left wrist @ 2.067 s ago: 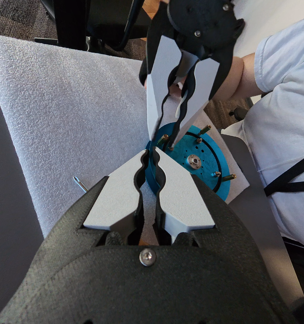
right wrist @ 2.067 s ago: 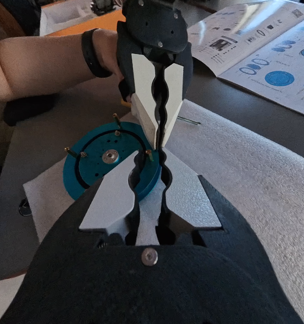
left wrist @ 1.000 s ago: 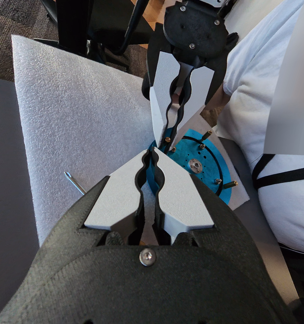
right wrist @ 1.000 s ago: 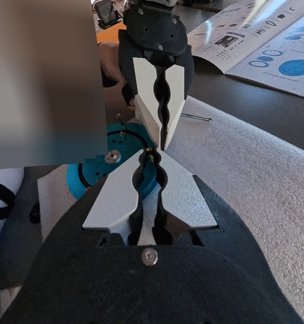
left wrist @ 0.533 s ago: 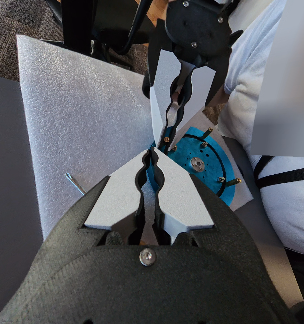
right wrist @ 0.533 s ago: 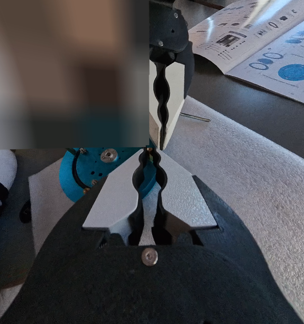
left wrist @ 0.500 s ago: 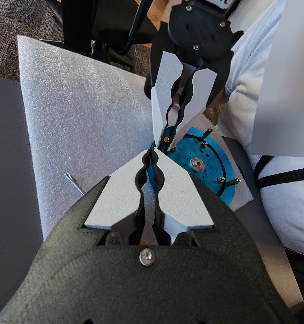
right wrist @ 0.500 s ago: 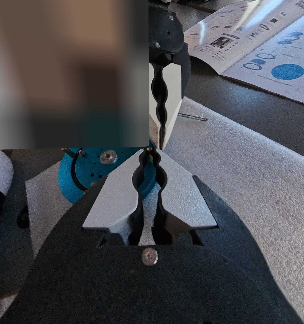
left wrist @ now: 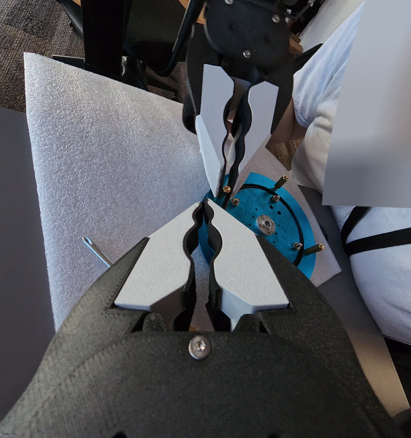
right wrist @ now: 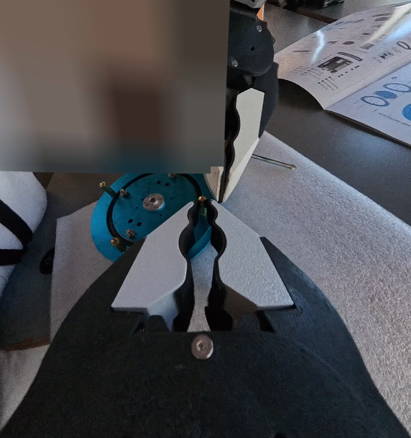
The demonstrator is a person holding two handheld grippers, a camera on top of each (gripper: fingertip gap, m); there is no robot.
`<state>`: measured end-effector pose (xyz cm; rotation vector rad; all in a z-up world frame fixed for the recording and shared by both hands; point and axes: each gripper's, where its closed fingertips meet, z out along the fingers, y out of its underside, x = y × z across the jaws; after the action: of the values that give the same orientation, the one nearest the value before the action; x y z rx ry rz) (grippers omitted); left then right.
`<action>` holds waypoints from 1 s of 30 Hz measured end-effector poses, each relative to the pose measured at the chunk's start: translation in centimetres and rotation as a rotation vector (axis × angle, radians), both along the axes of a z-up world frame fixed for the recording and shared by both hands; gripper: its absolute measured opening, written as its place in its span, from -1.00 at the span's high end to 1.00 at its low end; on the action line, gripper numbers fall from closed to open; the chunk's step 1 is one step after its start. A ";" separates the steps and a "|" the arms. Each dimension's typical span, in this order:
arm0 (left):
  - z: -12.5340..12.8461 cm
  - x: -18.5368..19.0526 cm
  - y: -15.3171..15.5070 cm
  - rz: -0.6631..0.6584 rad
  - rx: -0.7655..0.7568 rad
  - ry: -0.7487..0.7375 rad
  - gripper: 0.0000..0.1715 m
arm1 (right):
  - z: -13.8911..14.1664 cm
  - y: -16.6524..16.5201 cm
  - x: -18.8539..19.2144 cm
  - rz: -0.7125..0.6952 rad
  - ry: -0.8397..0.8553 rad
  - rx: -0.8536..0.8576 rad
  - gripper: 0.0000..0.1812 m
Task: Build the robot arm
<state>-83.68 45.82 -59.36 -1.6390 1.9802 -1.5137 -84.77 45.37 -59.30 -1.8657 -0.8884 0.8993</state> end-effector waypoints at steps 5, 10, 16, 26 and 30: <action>0.0 0.0 0.0 0.001 0.001 -0.002 1.00 | 0.1 0.1 0.0 -0.116 -0.042 0.116 0.94; 0.1 0.1 -0.1 0.000 -0.002 -0.003 1.00 | 0.0 -0.2 -0.1 -0.096 -0.065 0.162 0.91; 0.1 0.1 -0.1 -0.001 -0.002 -0.005 1.00 | 0.6 -0.5 0.1 0.051 0.096 -0.013 0.93; -0.1 0.1 0.1 0.005 0.005 0.001 1.00 | 0.0 0.1 0.2 -0.116 0.013 0.032 0.95; 0.0 0.1 0.0 0.001 -0.002 -0.003 1.00 | 0.1 0.0 0.1 -0.123 0.002 0.053 0.95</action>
<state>-83.62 45.77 -59.33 -1.6376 1.9764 -1.5171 -84.63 45.38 -59.23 -1.8524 -0.7797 0.7948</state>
